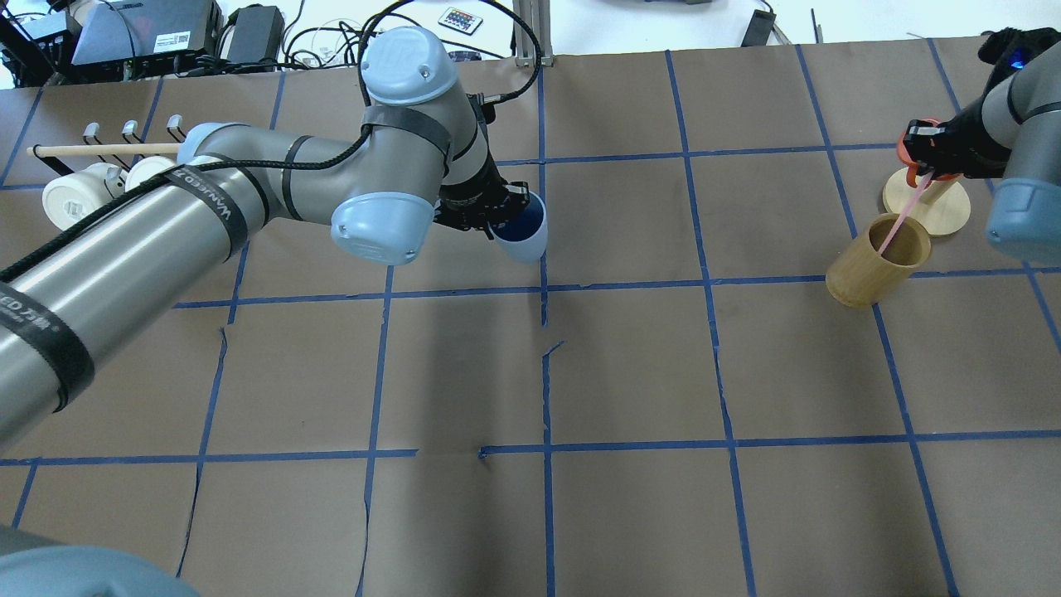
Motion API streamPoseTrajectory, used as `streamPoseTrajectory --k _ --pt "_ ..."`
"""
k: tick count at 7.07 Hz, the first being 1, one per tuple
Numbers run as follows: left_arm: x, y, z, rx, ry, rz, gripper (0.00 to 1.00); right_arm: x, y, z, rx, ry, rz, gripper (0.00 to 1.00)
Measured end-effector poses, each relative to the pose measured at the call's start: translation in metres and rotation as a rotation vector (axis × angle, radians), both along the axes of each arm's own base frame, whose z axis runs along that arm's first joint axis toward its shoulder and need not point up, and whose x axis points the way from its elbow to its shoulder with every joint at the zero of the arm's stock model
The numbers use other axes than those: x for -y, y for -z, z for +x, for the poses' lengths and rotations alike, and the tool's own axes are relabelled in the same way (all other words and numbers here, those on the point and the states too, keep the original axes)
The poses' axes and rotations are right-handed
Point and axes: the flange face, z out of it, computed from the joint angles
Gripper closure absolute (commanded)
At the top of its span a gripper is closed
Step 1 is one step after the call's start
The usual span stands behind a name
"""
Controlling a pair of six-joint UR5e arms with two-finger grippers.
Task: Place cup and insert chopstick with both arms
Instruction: 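Carry the blue cup with the left gripper toward the table center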
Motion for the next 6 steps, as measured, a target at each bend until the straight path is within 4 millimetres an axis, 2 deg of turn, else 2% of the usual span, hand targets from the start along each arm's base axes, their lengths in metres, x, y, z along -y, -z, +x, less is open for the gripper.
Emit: streamPoseTrajectory --k 2,5,6 --pt "-0.003 0.017 -0.013 0.001 0.003 0.002 1.0 0.002 -0.012 -0.001 -0.009 0.002 -0.015 0.88" --pt "-0.012 0.031 -0.013 0.008 0.015 0.027 1.0 0.005 -0.041 0.002 0.0 -0.006 -0.001 0.88" --pt "-0.013 0.035 -0.013 0.01 0.011 0.032 0.75 0.007 -0.056 0.002 0.006 -0.007 0.013 0.89"
